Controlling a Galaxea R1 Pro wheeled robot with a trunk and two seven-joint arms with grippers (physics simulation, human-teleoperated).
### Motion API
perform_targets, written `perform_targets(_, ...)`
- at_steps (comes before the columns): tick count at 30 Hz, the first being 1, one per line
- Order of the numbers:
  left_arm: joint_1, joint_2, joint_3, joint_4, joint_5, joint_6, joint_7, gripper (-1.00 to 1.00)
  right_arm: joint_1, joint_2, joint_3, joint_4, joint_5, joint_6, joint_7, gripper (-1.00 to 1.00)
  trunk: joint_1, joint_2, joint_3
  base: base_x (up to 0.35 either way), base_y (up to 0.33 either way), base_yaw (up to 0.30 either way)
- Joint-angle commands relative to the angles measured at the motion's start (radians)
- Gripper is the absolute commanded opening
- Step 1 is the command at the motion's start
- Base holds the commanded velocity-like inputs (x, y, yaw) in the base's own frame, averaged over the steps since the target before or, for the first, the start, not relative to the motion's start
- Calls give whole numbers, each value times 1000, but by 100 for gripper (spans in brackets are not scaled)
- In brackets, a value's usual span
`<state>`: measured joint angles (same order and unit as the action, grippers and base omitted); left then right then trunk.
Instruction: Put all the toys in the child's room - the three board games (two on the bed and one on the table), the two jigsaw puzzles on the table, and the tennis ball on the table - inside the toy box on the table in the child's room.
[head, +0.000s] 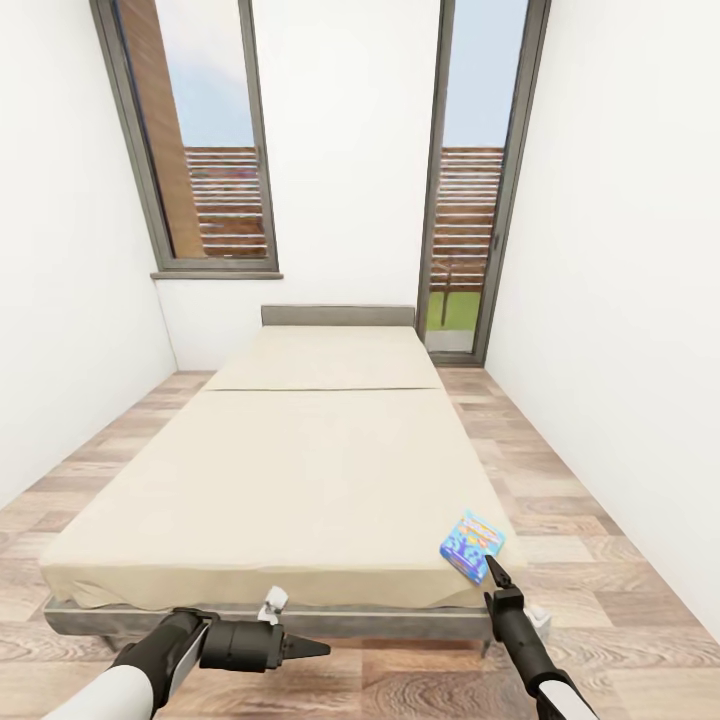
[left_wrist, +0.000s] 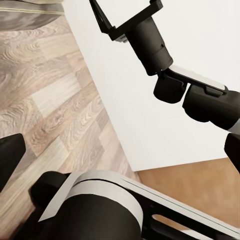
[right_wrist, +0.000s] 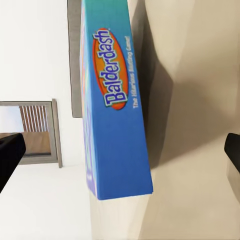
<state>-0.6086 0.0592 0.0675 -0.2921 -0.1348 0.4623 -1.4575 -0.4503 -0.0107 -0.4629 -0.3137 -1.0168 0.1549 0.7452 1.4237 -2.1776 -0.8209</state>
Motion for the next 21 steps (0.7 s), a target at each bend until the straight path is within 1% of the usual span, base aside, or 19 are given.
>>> perform_targets(1, 0, -3, 7, -1, -10, 10, -6, 100, -1, 0, -1, 1, -10, 10, 3, 100, 0, 0, -1, 48, 0, 0)
perform_targets(6, 0, -8, 8, -1, -11, 10, -6, 100, -1, 0, -1, 1, -9, 10, 3, 100, 0, 0, -1, 21, 0, 0)
perform_targets(17, 0, -9, 8, -1, -11, 10, -6, 100, -1, 0, 1, 0, -8, 10, 3, 100, 0, 0, -1, 4, 0, 0)
perform_targets(21, 0, -9, 8, -1, -11, 10, -6, 100, -1, 0, 1, 1, -8, 11, -1, 100, 0, 0, -1, 68, 23, 0)
